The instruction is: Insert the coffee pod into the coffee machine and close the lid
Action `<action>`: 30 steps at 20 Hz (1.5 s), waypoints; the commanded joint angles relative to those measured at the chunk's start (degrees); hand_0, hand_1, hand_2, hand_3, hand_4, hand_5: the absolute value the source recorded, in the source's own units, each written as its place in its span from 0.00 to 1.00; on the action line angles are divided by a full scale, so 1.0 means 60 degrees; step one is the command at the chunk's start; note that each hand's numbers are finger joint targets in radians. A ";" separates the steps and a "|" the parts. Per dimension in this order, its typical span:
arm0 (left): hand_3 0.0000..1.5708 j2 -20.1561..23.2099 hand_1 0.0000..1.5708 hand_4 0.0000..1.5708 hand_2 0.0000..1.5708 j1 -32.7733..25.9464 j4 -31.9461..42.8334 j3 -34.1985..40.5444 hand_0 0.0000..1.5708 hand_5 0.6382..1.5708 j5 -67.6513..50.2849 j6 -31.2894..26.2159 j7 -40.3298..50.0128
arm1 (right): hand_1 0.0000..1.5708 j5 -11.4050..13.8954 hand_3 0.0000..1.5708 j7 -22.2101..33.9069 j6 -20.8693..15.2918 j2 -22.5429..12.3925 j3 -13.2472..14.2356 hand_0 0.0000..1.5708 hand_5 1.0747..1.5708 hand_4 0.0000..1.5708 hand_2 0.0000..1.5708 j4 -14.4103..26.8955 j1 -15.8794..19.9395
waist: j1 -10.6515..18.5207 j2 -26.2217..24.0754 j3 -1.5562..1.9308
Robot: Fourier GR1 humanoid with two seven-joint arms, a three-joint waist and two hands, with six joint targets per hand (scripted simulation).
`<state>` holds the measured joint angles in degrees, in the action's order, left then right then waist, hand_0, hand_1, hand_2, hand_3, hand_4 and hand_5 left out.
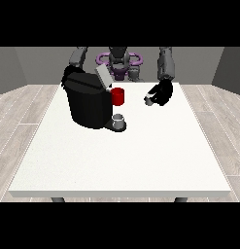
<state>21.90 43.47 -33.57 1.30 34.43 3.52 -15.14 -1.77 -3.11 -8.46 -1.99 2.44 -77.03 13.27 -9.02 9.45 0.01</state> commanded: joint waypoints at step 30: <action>0.81 0.1059 0.82 0.33 0.85 0.3871 -0.0394 0.1017 0.82 1.00 -0.0086 -0.2051 0.1541 | 0.00 0.0210 0.00 0.0332 0.0013 0.0024 -0.0326 0.00 1.00 0.34 0.00 -0.0407 0.0926 | -0.1473 0.0465 -0.0001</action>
<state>27.11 63.86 -36.83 6.70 33.59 -8.32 -7.36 -0.79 -2.54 -8.30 -1.56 0.85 -77.87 17.58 -15.93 10.84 0.01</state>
